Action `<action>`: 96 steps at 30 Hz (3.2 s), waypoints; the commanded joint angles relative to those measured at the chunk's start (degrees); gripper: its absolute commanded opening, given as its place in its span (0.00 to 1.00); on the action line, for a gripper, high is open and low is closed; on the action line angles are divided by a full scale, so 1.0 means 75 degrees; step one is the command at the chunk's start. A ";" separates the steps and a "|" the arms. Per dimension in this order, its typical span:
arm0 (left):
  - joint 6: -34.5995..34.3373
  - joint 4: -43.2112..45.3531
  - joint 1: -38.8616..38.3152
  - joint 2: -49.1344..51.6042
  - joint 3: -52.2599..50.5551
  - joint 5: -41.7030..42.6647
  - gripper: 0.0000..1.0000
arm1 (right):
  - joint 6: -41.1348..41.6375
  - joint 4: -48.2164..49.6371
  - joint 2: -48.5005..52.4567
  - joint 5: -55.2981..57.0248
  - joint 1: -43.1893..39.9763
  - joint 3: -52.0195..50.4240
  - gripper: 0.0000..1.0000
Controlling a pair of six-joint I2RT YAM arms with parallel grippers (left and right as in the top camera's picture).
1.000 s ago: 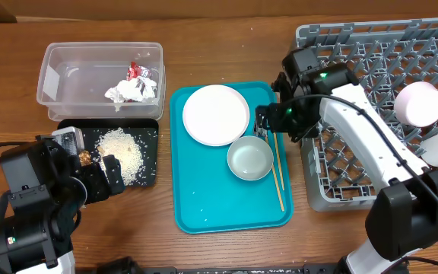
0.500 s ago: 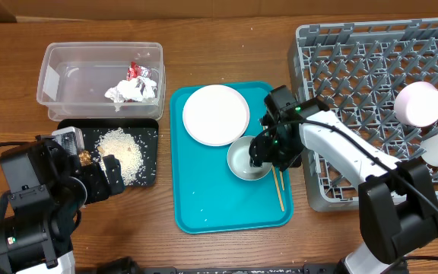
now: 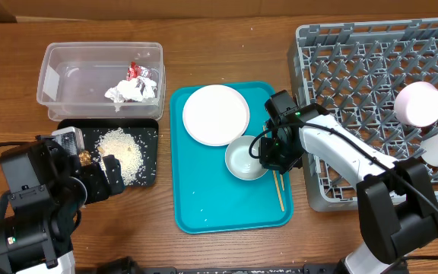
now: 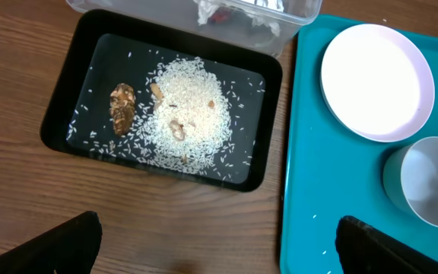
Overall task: Sort waste into correct bins and load items into the dishwasher
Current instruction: 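Grasp the white bowl rim with right gripper, then carry the white bowl with right gripper into the dish rack, release, then reach right gripper to the white plate edge and grasp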
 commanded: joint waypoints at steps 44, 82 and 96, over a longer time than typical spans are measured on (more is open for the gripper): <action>-0.0052 0.0006 0.0058 -0.0038 -0.0020 0.0111 1.00 | -0.2340 0.4351 -0.1504 0.7181 -0.3276 0.2865 0.04; -0.0052 0.0006 0.0058 -0.0038 -0.0020 0.0111 1.00 | -0.5284 0.5648 0.2194 0.8851 -0.4357 0.2865 0.04; -0.0052 0.0006 0.0058 -0.0038 -0.0020 0.0114 1.00 | -0.5047 0.5383 0.0781 0.8734 -0.3998 0.2868 0.67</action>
